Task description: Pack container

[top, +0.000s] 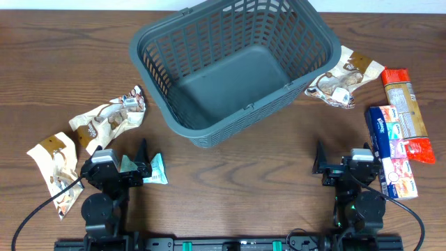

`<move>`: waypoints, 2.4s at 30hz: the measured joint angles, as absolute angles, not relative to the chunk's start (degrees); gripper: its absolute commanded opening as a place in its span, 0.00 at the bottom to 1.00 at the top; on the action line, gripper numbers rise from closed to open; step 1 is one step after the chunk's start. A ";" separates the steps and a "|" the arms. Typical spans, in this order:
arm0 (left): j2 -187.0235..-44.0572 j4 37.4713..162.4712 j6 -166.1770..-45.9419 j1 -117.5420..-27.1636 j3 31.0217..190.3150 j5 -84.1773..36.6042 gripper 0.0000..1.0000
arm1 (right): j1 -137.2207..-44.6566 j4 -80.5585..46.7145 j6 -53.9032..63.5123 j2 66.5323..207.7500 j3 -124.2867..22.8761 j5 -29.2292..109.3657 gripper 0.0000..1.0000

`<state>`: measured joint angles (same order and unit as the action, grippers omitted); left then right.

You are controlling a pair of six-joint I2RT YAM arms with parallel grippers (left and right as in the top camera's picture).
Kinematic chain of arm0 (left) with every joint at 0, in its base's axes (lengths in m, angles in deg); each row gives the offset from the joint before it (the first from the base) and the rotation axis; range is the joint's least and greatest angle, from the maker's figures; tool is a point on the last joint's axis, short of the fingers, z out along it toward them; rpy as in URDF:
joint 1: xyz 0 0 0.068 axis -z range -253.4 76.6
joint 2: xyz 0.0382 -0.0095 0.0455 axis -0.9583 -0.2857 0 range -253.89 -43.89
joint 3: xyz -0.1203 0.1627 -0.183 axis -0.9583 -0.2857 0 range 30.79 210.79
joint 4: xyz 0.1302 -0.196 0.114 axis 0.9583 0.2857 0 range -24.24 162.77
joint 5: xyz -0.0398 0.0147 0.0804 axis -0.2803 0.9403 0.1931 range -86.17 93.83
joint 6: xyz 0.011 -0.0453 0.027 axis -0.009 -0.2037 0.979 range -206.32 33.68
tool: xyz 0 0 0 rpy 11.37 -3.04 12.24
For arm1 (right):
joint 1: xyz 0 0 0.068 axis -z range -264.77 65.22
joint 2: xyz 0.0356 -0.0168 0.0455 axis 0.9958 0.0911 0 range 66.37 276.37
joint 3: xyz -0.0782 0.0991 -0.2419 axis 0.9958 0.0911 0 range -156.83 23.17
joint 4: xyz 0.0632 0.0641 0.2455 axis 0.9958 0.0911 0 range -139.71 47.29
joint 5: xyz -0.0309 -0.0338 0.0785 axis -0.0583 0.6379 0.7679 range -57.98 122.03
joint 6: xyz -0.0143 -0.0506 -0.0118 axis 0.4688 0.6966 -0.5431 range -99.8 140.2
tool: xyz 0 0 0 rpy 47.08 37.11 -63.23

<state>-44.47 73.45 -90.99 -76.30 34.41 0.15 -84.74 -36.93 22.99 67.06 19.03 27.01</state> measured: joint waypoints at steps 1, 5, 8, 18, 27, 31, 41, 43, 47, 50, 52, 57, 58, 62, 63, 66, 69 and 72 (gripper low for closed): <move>-44.47 73.43 -90.99 -76.30 34.41 0.15 0.99 | -84.74 -36.93 22.99 67.06 19.03 27.01 0.99; -44.47 73.45 -90.99 -76.30 34.41 0.15 0.99 | -84.74 -36.93 22.99 67.06 19.03 27.03 0.99; -44.47 73.43 -90.99 -76.30 34.41 0.15 0.99 | -84.74 -36.93 22.99 67.06 19.03 27.07 0.99; -44.47 73.45 -90.99 -76.30 34.41 0.15 0.99 | -84.74 -36.82 21.24 67.06 19.03 30.59 0.99; -44.47 73.05 -91.01 -76.30 34.41 -0.60 0.99 | -84.74 -28.63 18.16 67.06 16.32 47.64 0.99; -44.47 72.81 -91.03 -76.30 34.50 -7.07 0.99 | -84.74 -28.12 16.56 67.21 12.63 51.27 0.99; -47.40 88.55 -94.33 -76.30 53.64 -21.23 0.99 | -84.74 -23.36 17.31 82.90 -18.85 43.93 0.99; -49.43 92.92 -94.53 -76.30 60.22 -21.95 0.99 | -84.74 -18.70 17.72 88.98 -27.85 43.42 0.99; -54.02 98.61 -94.92 -76.30 72.16 -23.41 0.98 | -84.74 -3.38 18.12 101.09 -47.09 46.02 0.99; -55.36 98.69 -95.10 -76.32 76.88 -24.29 0.99 | -84.74 9.01 18.40 107.80 -58.02 53.28 0.99; -55.38 97.86 -95.12 -76.30 78.19 -25.45 0.99 | -84.74 15.83 18.51 110.38 -61.23 57.19 0.99; -55.53 89.67 -95.14 -76.30 78.45 -32.27 0.99 | -84.74 20.68 18.51 113.57 -61.51 60.67 0.99; -55.53 88.35 -95.14 -76.32 78.63 -33.36 0.99 | -84.74 20.14 18.49 114.03 -61.51 60.89 0.99; -55.53 87.96 -95.14 -76.32 79.96 -35.72 0.99 | -84.74 18.21 17.57 114.79 -62.32 60.32 0.99; -55.53 88.97 -95.16 -76.30 80.42 -36.14 0.99 | -84.74 18.34 16.94 115.08 -63.35 59.07 0.99; -55.95 95.63 -95.12 -76.32 82.19 -36.70 0.99 | -84.74 21.25 14.86 117.07 -69.80 54.29 0.99; -58.55 105.99 -95.27 -76.32 85.42 -36.99 0.99 | -84.74 27.79 13.68 120.67 -77.64 50.59 0.99; -63.38 116.46 -94.84 -76.32 90.63 -37.40 0.99 | -84.74 34.58 13.13 126.66 -86.87 47.75 0.99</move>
<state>-63.38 116.46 -94.84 -76.32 90.63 -37.40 -84.74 34.58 13.13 126.66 -86.87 47.75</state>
